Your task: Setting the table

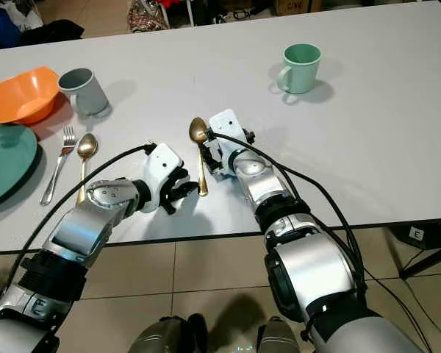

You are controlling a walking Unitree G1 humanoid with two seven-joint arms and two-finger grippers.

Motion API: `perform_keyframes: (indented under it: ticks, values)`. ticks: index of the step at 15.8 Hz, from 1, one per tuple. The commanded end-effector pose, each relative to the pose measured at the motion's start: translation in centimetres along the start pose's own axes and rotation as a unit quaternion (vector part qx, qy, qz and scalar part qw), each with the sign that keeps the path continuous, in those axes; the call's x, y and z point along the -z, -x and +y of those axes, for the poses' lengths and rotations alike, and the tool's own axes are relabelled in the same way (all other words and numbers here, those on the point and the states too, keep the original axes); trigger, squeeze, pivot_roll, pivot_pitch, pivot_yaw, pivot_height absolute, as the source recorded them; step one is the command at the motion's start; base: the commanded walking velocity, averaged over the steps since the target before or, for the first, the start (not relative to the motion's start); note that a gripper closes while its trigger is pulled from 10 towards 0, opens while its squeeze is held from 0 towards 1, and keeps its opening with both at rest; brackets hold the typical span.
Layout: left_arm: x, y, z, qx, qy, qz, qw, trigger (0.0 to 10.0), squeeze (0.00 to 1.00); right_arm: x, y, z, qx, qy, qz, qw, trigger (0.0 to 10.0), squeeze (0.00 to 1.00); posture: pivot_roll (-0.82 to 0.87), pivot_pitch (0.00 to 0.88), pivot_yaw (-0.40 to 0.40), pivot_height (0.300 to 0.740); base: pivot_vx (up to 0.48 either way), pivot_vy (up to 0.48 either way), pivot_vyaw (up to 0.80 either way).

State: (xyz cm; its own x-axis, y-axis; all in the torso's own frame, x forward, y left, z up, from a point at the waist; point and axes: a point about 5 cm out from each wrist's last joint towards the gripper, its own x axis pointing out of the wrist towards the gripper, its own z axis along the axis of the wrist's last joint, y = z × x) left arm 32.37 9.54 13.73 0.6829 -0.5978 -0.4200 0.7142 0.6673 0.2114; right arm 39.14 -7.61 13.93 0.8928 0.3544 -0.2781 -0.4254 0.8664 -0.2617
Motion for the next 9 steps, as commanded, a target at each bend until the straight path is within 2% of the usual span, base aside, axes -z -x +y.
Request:
perform_keyframes:
  ticks: [1,4,6,8,9]
  values:
    - [0.7,0.4,0.4,-0.009,-0.001,0.018,1.000,10.0,0.00,-0.1,-0.1,0.4,-0.003,0.002,0.004,1.000,10.0,0.00,-0.07,0.153,0.145,0.740,0.000,0.000,0.00]
    - [0.9,1.8,2.2,-0.031,-0.004,0.021,0.999,10.0,0.00,0.0,0.2,-1.0,0.022,-0.014,-0.002,1.000,10.0,0.00,-0.08,0.149,0.141,0.740,0.000,0.000,0.00]
    - [0.4,3.4,3.3,-0.038,0.010,-0.011,0.999,10.0,0.00,-0.3,0.8,-3.0,0.030,-0.051,-0.037,0.998,10.0,0.00,-0.07,0.139,0.138,0.740,0.000,0.000,0.00]
    - [0.3,4.3,3.6,-0.042,0.026,-0.032,0.998,10.0,0.00,-0.6,1.4,-4.1,0.034,-0.078,-0.067,0.994,10.0,0.00,-0.08,0.130,0.145,0.740,0.000,0.000,0.00]
    - [-0.1,5.4,3.9,-0.084,0.079,-0.070,0.991,10.0,0.00,-0.6,3.4,-5.2,0.041,-0.100,-0.116,0.987,10.0,0.00,-0.08,0.113,0.153,0.740,0.000,0.000,0.00]
